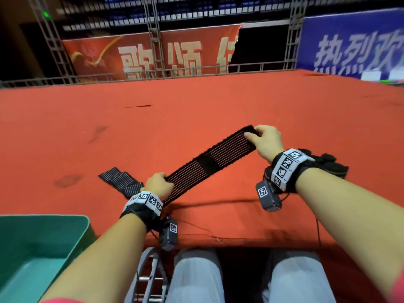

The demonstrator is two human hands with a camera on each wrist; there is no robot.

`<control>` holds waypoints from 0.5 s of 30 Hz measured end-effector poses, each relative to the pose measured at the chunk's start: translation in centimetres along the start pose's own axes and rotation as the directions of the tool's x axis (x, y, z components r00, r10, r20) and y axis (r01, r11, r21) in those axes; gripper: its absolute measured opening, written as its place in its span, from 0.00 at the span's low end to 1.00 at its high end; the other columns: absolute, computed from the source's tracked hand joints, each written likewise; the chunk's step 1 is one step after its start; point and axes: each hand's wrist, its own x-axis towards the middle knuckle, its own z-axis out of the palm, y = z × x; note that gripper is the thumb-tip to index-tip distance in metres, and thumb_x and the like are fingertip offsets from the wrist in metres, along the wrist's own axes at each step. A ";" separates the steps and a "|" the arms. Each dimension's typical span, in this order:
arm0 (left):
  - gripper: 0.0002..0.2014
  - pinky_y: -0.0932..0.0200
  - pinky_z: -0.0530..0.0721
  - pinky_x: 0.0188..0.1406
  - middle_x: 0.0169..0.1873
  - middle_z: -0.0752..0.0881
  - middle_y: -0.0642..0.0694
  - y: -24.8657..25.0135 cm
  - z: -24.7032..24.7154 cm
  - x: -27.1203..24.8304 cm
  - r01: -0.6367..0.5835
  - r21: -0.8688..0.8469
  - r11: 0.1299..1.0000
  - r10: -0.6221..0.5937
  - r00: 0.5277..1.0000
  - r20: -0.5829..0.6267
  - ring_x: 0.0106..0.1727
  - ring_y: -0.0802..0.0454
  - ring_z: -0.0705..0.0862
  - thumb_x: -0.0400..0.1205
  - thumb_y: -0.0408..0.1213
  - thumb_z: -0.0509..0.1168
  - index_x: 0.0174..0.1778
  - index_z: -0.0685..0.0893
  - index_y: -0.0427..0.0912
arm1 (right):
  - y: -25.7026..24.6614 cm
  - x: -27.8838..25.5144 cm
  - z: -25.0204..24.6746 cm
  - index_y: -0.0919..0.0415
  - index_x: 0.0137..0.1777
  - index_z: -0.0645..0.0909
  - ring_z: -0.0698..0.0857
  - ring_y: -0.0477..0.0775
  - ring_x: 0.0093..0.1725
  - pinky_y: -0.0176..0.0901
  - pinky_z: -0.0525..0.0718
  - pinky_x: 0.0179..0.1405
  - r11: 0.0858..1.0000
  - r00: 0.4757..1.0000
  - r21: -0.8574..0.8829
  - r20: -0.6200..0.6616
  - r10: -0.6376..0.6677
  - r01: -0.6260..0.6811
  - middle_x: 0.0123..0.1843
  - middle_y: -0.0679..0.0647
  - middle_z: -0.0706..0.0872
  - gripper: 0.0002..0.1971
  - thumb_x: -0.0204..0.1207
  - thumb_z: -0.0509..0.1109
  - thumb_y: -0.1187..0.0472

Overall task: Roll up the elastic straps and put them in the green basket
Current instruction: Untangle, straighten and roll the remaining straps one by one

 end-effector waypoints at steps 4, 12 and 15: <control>0.03 0.57 0.78 0.43 0.37 0.85 0.46 -1.0 -1.5 -1.2 -0.032 -0.005 0.999 0.032 0.999 0.020 0.44 0.42 0.85 0.75 0.38 0.68 0.37 0.80 0.48 | 1.1 -2.2 -1.6 0.66 0.39 0.83 0.86 0.63 0.41 0.52 0.78 0.39 0.990 0.998 -0.140 0.060 0.024 -0.016 0.36 0.61 0.88 0.18 0.79 0.72 0.48; 0.10 0.57 0.79 0.49 0.49 0.87 0.41 -3.6 -1.5 -1.4 0.021 0.019 1.000 -0.020 0.999 -0.026 0.54 0.40 0.86 0.77 0.41 0.74 0.49 0.83 0.42 | 2.8 -4.5 -3.2 0.61 0.31 0.72 0.78 0.59 0.32 0.49 0.68 0.31 0.924 0.953 -0.367 0.229 0.198 -0.104 0.29 0.56 0.77 0.23 0.81 0.71 0.47; 0.07 0.54 0.85 0.48 0.43 0.88 0.43 -4.2 -0.6 -1.1 0.038 -0.025 0.999 -0.039 0.998 -0.046 0.49 0.41 0.87 0.75 0.34 0.75 0.43 0.83 0.42 | 3.5 -5.0 -2.7 0.64 0.38 0.79 0.84 0.61 0.37 0.48 0.73 0.34 0.905 0.934 -0.412 0.270 0.234 -0.108 0.35 0.59 0.84 0.21 0.77 0.75 0.45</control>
